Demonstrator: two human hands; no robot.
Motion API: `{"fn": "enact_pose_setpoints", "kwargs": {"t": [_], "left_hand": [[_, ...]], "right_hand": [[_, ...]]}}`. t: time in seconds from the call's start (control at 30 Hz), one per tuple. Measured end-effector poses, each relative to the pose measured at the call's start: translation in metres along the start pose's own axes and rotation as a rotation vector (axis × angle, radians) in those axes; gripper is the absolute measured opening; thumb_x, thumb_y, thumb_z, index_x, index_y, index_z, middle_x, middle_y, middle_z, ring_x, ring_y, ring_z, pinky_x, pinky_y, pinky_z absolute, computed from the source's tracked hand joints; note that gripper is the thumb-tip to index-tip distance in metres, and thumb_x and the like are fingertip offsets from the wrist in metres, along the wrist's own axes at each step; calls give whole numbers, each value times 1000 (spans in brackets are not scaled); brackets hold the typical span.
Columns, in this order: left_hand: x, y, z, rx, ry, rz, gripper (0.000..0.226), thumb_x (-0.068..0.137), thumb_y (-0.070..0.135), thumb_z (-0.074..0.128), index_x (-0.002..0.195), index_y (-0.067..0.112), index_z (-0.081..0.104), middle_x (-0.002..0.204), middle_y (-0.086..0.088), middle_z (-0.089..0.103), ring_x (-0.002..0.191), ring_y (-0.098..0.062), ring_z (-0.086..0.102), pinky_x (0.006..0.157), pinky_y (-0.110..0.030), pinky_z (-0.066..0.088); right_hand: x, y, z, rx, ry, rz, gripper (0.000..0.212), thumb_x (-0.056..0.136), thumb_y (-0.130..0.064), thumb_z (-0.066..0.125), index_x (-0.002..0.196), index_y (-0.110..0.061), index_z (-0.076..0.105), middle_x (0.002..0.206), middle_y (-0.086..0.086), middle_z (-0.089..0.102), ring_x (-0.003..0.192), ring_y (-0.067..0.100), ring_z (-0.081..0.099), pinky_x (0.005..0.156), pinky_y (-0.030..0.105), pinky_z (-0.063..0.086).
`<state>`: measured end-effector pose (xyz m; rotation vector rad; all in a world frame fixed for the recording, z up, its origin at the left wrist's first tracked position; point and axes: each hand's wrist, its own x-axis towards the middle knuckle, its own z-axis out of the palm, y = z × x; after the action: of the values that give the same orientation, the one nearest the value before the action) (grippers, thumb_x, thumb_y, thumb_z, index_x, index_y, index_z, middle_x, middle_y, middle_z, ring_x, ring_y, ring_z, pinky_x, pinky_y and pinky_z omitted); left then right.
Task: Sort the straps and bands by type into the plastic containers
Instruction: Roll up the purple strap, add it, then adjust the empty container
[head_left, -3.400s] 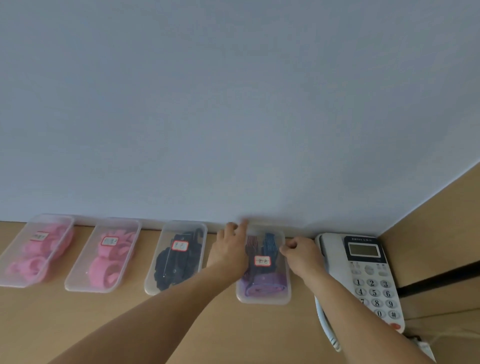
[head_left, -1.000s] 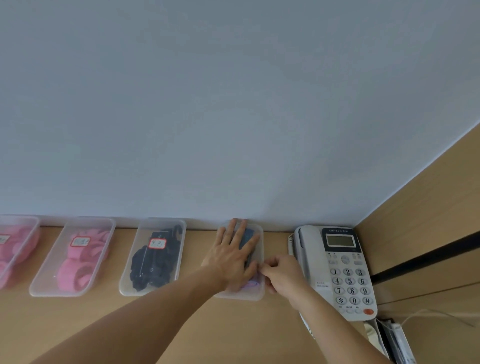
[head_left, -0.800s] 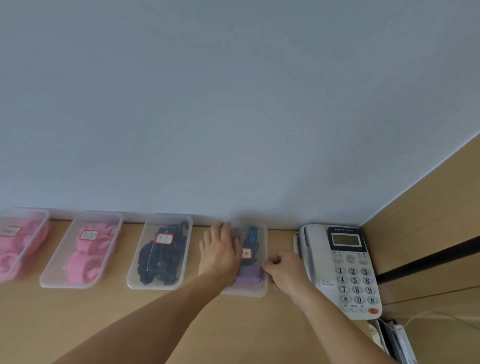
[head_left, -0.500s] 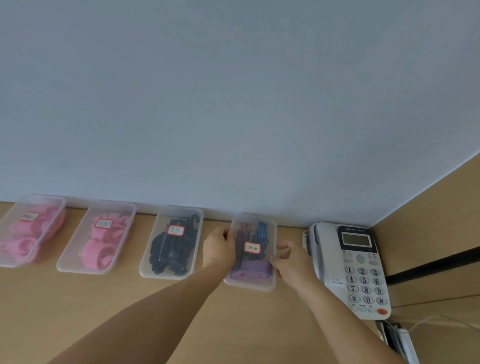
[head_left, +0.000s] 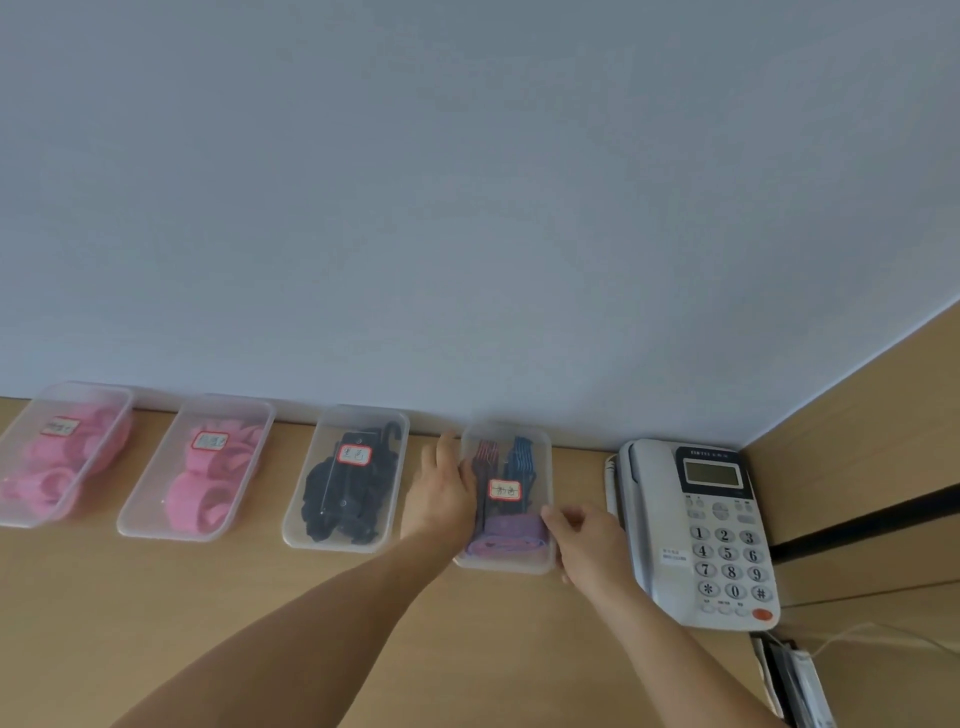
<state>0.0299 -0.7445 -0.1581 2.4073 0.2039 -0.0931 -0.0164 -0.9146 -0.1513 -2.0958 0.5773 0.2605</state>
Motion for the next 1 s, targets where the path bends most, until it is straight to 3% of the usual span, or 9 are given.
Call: {"fn": "enact_pose_setpoints", "kwargs": {"t": [0.07,0.13,0.23,0.27,0.33,0.4,0.47,0.67,1.0], "left_hand": [[1,-1,1,190,132,224,36,93,16,45,128,10,54,119,-12,54,102,-35,57,87,-41,41],[3,-3,5,315,217,632,29,84,21,48,107,13,64,105,-8,58,90,-33,60,83,-37,39],[4,-8,6,413,23,1095,33,92,31,48,110,14,70,117,-9,64,112,-31,59,103,-42,44],[3,-6,3,479,-99,1122,41,95,36,42,121,16,67,129,-9,62,125,-31,54,110,-44,41],[5,1,-3,597,-315,1039,56,100,45,23,145,20,45,155,-9,37,147,-30,28,121,-47,21],[5,7,-4,695,-462,919,63,99,51,6,156,26,16,164,-6,7,152,-27,-4,123,-49,2],[5,9,-4,745,-470,891,64,97,51,0,157,28,4,165,-4,-2,150,-25,-15,121,-50,-5],[6,9,-3,758,-488,840,57,101,52,7,155,37,0,165,4,-5,148,-32,-21,115,-64,-7],[8,8,-5,742,-438,839,55,101,50,5,155,39,0,165,7,-4,151,-28,-14,116,-61,-1]], "right_hand": [[-4,2,1,-14,-24,6,35,96,-38,56,72,-12,58,48,4,62,37,9,50,54,31,44],[-7,1,1,-9,-19,-2,39,97,-38,54,69,-11,54,44,5,60,32,9,47,52,29,42],[-7,-2,2,-61,0,-16,41,96,-45,54,70,-13,54,46,3,61,37,11,50,50,30,45],[-7,-2,2,-81,5,-16,42,96,-48,53,70,-15,55,49,3,63,41,13,53,51,31,47],[-8,-3,2,-90,9,-14,44,95,-50,51,70,-15,55,52,3,63,45,16,55,55,34,51],[-11,-4,1,-35,-10,8,44,96,-48,52,70,-12,55,49,5,63,41,16,53,52,32,48],[-17,-4,-2,70,-53,47,38,97,-39,55,75,-8,57,50,6,63,39,16,51,51,30,45],[-33,5,-6,421,-133,179,16,92,-12,66,88,2,60,70,15,65,51,21,60,46,28,47],[-49,7,7,500,-27,164,19,91,-13,67,95,3,59,71,13,64,52,18,61,46,27,48]]}}
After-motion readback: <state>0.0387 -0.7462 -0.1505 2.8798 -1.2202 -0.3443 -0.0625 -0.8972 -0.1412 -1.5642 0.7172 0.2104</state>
